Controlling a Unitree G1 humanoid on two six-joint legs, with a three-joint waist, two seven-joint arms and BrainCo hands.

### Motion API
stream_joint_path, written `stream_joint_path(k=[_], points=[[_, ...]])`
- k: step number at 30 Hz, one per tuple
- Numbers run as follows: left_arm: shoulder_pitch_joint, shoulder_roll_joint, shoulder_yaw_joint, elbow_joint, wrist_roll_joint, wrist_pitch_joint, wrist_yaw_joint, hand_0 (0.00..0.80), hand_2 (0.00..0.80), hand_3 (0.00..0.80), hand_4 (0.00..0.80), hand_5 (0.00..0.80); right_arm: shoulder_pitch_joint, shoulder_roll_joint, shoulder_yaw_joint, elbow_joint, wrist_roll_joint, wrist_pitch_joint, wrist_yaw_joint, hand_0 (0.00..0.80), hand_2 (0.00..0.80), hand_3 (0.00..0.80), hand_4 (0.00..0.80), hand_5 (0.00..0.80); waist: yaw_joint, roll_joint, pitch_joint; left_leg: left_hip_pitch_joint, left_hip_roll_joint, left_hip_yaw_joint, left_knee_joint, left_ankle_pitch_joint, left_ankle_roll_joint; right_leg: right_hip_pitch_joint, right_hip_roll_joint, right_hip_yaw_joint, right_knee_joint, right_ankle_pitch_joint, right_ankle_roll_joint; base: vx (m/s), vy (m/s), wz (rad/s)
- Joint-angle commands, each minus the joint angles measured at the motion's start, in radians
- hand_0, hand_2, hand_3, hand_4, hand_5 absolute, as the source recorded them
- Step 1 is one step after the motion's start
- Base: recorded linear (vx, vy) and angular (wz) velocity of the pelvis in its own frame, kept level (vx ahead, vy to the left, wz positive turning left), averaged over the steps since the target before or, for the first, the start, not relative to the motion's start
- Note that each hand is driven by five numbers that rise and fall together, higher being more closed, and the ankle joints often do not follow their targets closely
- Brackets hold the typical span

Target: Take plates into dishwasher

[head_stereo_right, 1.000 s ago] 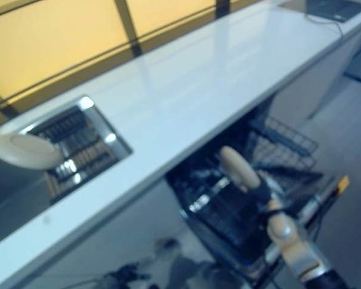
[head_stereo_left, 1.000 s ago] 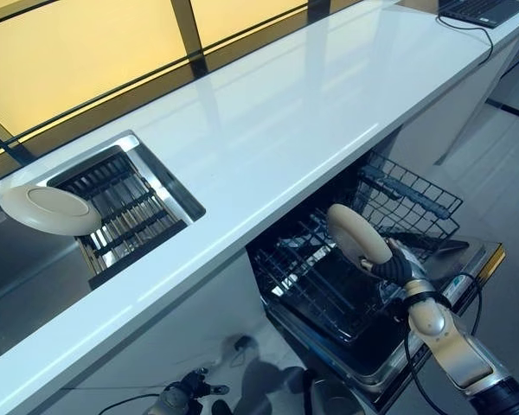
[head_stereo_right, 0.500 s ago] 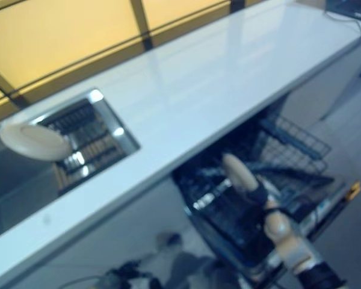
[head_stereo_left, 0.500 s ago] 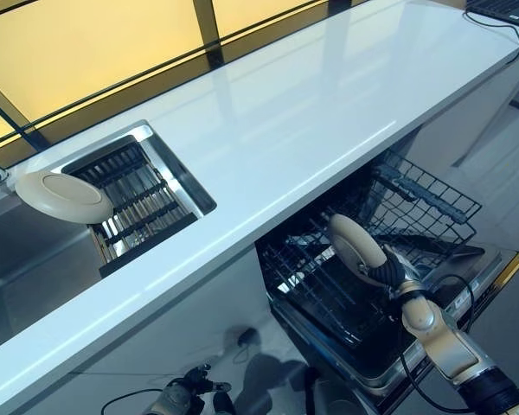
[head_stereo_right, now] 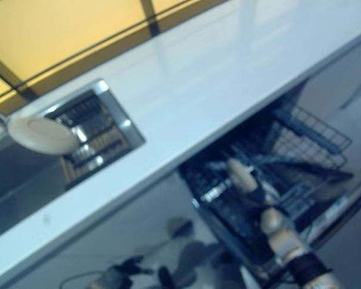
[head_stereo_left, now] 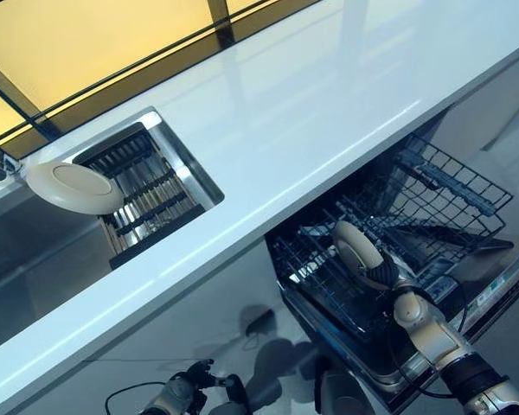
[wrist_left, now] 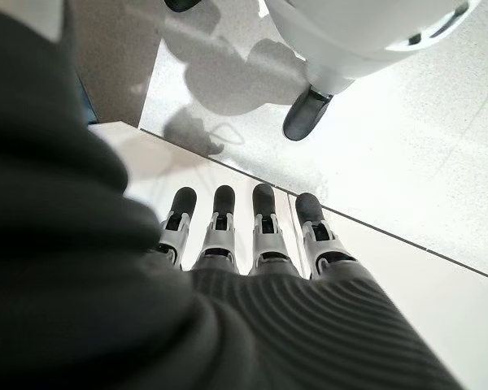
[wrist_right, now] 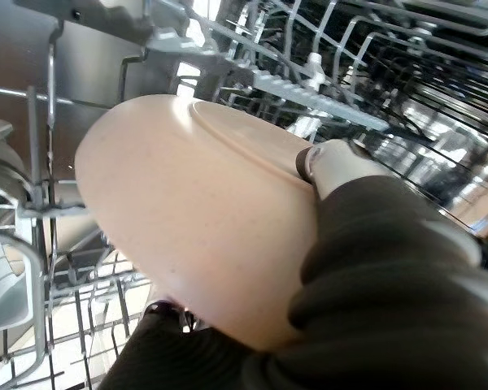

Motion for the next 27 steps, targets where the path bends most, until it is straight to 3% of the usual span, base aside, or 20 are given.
stream_joint_path(k=[1,27], points=[[-0.022,0.046,-0.004,-0.017,0.016,-0.014,-0.011,0.000,0.000,0.000,0.000,0.000,-0.129,0.057,0.033,0.029,-0.066,0.007,-0.023,0.800,0.800,0.800,0.800,0.800,-0.001,-0.086,0.025,-0.025,-0.103,-0.027,-0.013,-0.087,0.028,0.200,0.000,-0.060,-0.263,0.004,-0.028,0.028,0.006,0.12],[-0.047,0.056,-0.029,-0.041,-0.006,-0.023,-0.011,0.000,0.000,0.000,0.000,0.000,-0.254,0.104,0.072,0.236,-0.107,0.088,-0.055,0.800,0.800,0.800,0.800,0.800,0.041,-0.048,0.077,-0.057,-0.124,-0.081,-0.013,-0.080,0.034,0.162,-0.013,-0.089,-0.230,-0.004,-0.032,0.009,0.007,0.05]])
